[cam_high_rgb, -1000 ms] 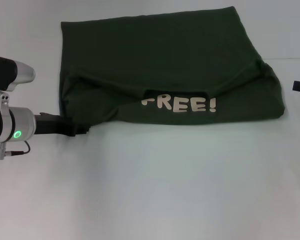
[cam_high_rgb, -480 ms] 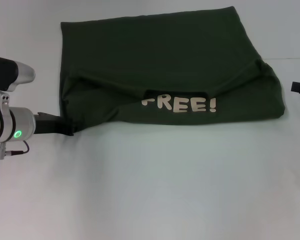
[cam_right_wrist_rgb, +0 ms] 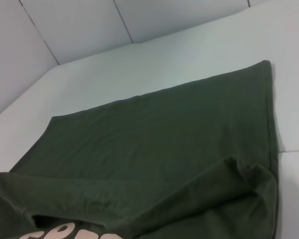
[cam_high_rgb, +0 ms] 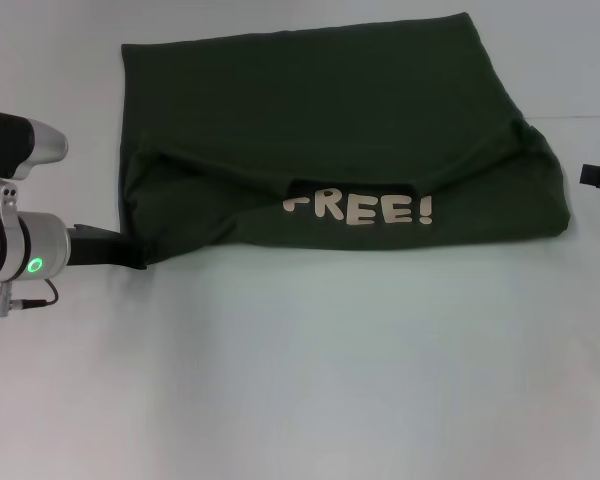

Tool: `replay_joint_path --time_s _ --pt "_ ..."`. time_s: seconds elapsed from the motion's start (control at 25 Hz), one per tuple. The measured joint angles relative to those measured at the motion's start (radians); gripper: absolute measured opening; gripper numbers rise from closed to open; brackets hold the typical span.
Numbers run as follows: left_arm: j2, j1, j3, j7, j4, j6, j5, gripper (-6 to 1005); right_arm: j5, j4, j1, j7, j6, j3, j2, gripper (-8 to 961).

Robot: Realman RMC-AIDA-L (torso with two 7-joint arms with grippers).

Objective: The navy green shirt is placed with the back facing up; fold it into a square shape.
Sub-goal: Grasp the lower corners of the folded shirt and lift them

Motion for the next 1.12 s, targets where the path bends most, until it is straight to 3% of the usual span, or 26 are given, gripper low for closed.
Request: replay_joint_path --time_s 0.2,0.4,0.52,0.92,1.12 --pt "0.004 -0.001 0.000 -0.003 0.000 0.003 0.000 30 0.000 0.002 0.012 0.064 0.001 -0.032 -0.002 925" --pt "0.010 -0.007 0.000 -0.011 0.000 0.011 0.000 30 -0.082 -0.002 0.070 0.268 0.001 -0.115 -0.036 925" --pt "0.010 -0.009 0.000 -0.011 0.000 0.011 0.000 30 -0.192 -0.002 0.115 0.376 -0.001 -0.121 -0.045 925" --pt "0.012 -0.017 0.000 -0.011 0.000 0.011 0.000 30 -0.285 0.005 0.147 0.465 0.025 -0.125 -0.046 925" --pt "0.017 -0.032 0.000 -0.011 -0.013 0.011 0.000 31 -0.287 0.017 0.144 0.467 0.055 -0.131 -0.032 925"
